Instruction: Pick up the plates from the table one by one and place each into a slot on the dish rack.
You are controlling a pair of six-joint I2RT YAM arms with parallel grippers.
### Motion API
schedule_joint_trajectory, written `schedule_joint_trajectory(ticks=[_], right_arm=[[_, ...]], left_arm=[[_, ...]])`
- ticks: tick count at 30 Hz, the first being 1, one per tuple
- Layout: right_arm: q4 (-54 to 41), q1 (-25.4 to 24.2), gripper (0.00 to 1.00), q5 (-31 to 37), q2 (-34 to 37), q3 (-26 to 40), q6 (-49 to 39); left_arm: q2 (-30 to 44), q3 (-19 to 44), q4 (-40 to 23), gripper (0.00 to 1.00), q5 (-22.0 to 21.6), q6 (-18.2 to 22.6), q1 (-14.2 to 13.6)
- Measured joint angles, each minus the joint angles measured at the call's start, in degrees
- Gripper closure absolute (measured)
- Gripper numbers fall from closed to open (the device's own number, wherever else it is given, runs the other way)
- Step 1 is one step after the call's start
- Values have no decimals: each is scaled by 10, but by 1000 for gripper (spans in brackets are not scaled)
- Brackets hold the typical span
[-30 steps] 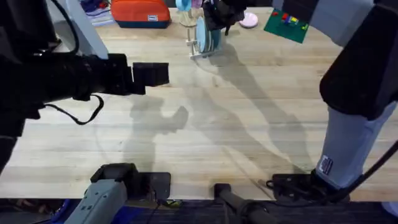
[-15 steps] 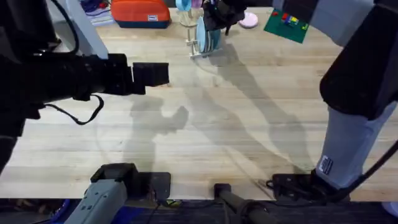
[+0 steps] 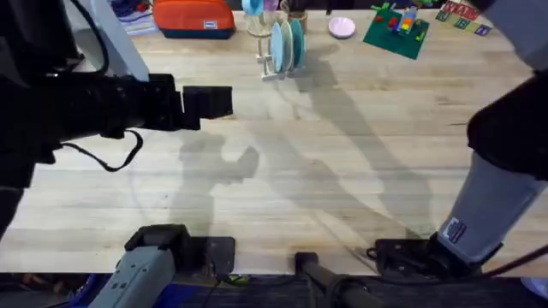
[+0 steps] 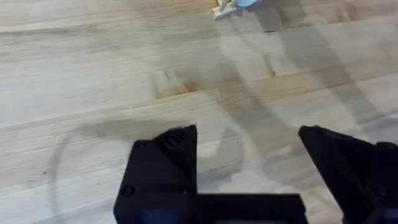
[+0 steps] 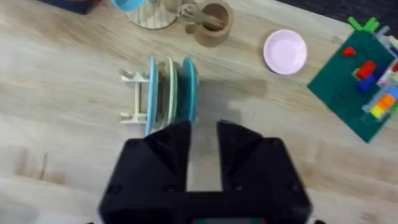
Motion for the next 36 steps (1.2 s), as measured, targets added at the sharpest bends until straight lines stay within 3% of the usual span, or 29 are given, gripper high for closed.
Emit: schedule_joint_trajectory(ticks=[2, 3, 6, 8, 25, 29, 36], right_arm=[[-28, 0, 657, 0, -5, 18, -2], [-42, 0, 560, 0, -6, 26, -3], [-69, 0, 123, 0, -7, 41, -15], [-74, 0, 15, -1, -7, 42, -22], [-163, -28, 7, -10, -69, 30, -25], [-141, -30, 7, -12, -121, -40, -25], [-105, -41, 7, -19, -274, -230, -25]], left_arm=[[0, 0, 0, 5, 0, 0, 0], [0, 0, 0, 5, 0, 0, 0], [0, 0, 0, 5, 0, 0, 0], [0, 0, 0, 5, 0, 0, 0], [0, 0, 0, 5, 0, 0, 0], [0, 0, 0, 5, 0, 0, 0], [0, 0, 0, 5, 0, 0, 0]])
